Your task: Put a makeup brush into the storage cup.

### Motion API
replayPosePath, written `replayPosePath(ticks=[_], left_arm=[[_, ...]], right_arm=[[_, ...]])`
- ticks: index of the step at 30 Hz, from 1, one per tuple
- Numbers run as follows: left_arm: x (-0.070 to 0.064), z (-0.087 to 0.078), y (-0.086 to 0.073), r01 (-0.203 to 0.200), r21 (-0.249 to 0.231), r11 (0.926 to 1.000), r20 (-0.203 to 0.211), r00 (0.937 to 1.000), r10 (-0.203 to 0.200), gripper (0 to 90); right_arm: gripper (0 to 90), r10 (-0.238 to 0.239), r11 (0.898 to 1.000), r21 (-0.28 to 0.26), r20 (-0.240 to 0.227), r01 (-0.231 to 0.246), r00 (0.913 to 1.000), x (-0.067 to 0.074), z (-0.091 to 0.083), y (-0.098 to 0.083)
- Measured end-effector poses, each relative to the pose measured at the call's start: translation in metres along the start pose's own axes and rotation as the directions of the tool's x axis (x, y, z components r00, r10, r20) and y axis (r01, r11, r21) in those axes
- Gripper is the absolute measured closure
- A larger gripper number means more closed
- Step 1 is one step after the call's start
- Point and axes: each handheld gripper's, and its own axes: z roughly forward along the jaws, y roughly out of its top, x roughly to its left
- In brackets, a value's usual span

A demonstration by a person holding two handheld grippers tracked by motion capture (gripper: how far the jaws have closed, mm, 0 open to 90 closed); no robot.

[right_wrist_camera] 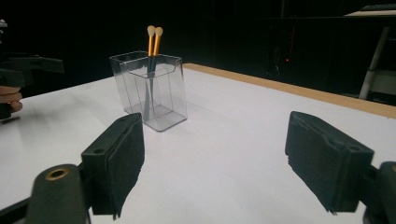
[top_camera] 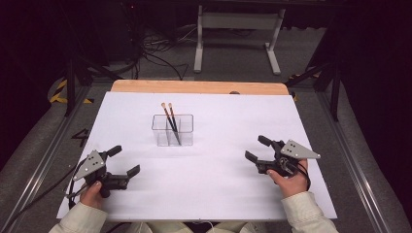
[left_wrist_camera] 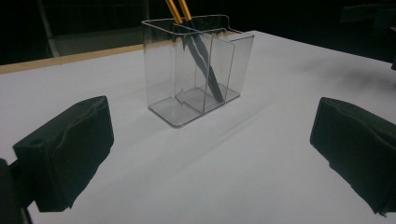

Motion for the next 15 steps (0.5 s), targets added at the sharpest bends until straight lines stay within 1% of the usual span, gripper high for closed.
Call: replayPosePath(ticks=[9, 15], left_arm=[[0.003, 0.001, -0.001, 0.013, -0.009, 0.9999, -0.015, 0.9998, -0.013, 0.2], [0.003, 0.002, -0.002, 0.011, -0.01, 0.9999, -0.016, 0.9998, -0.011, 0.2]], right_arm=[[20.8, 0.034, 0.999, 0.003, 0.02, -0.034, 0.9992, -0.001, 0.002, -0.017], [20.6, 0.028, 0.999, 0.027, 0.018, -0.029, 0.9994, 0.0, 0.005, -0.024]])
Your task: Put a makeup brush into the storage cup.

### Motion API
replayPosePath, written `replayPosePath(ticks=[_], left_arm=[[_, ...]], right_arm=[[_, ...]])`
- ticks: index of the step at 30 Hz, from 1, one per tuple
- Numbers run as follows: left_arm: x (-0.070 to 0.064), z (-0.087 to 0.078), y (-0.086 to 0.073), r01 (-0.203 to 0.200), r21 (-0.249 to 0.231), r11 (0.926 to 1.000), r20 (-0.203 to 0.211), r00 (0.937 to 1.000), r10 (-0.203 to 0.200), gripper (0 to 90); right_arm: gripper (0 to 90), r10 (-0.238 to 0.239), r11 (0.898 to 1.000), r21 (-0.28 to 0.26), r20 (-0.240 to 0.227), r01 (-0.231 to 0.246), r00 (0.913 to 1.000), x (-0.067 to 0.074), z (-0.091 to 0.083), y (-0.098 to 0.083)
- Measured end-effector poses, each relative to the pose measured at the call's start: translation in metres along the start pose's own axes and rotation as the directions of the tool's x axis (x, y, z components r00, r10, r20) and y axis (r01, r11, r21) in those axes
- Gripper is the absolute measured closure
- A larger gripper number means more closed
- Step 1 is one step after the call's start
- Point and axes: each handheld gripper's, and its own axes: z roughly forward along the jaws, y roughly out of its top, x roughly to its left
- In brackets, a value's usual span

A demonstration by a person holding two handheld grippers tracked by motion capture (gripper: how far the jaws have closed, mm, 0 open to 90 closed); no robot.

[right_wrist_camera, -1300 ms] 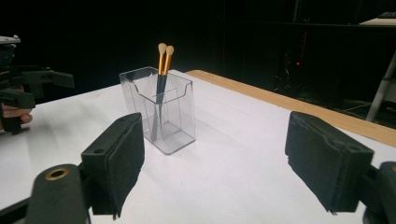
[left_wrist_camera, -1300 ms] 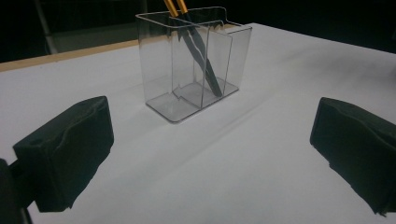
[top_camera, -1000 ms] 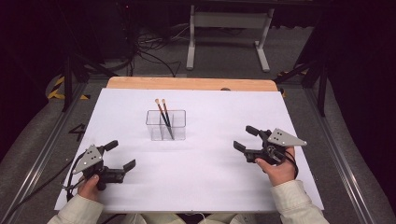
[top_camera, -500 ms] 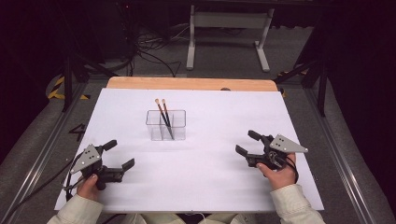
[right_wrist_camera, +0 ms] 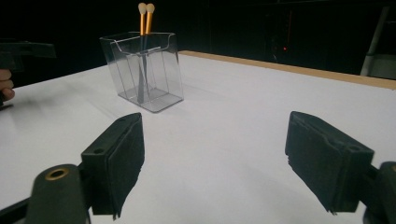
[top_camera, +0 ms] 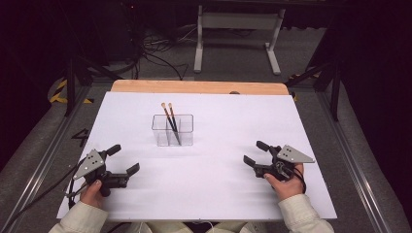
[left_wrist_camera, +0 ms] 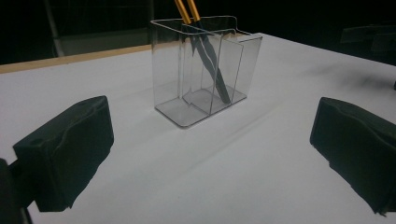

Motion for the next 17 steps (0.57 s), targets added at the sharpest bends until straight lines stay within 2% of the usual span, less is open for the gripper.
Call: replayPosePath(ticks=[8, 17], left_arm=[[-0.0005, -0.0002, 0.0001, -0.009, 0.001, 1.0, -0.003, 1.0, 0.009, 0.2], [-0.0002, 0.0005, 0.0001, -0.014, 0.005, 0.9999, -0.007, 0.9999, 0.014, 0.2]], right_arm=[[19.5, 0.001, 1.0, 0.025, 0.008, -0.001, 1.0, -0.0006, 0.002, -0.0029], [19.4, 0.0, 1.0, 0.016, 0.01, 0.0, 0.9999, -0.0006, 0.0013, -0.0024]])
